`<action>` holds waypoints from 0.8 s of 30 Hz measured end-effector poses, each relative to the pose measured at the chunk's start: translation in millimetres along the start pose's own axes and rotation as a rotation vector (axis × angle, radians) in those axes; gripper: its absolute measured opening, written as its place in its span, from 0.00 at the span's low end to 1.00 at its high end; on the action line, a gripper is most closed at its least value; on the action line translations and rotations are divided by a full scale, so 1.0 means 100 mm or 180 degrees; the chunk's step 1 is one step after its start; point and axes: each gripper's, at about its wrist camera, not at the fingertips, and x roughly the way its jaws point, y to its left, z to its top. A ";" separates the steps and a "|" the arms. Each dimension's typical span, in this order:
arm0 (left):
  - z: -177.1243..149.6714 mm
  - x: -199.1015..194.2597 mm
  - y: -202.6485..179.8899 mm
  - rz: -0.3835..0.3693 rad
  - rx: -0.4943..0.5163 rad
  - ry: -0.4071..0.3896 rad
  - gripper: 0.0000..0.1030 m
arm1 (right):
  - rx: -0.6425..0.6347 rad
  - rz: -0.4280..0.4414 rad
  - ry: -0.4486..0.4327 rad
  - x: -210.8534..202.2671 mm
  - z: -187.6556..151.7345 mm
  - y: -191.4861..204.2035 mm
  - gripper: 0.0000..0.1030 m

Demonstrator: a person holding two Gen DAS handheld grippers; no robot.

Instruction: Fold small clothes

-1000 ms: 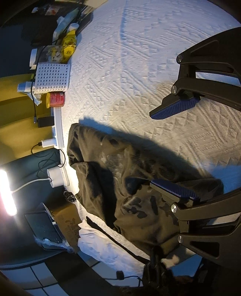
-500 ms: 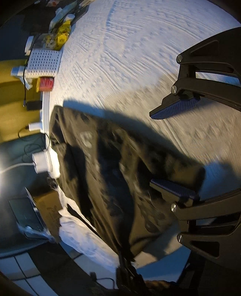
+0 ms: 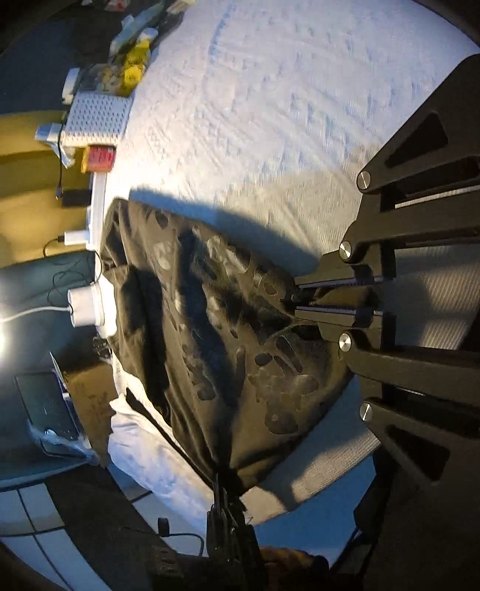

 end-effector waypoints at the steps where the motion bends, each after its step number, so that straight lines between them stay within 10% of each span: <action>1: 0.01 0.03 -0.07 -0.0056 0.0045 0.0017 0.01 | -0.0016 -0.0060 -0.0004 -0.04 -0.01 -0.03 0.09; 8: -0.04 0.23 -0.45 -0.0336 0.0337 0.0326 0.02 | 0.0127 -0.0207 0.0140 -0.28 -0.26 -0.27 0.09; 16: 0.16 0.13 -0.40 -0.0052 0.0366 0.0314 0.04 | 0.0207 0.0003 0.0196 -0.33 -0.26 -0.35 0.10; 20: 0.31 0.09 -0.38 0.0106 0.0330 0.0181 0.05 | 0.0223 0.0063 0.0095 -0.42 -0.15 -0.44 0.42; 24: 0.47 0.22 -0.35 0.0248 0.0342 0.0164 0.63 | 0.0224 0.0063 -0.0038 -0.46 0.00 -0.57 0.56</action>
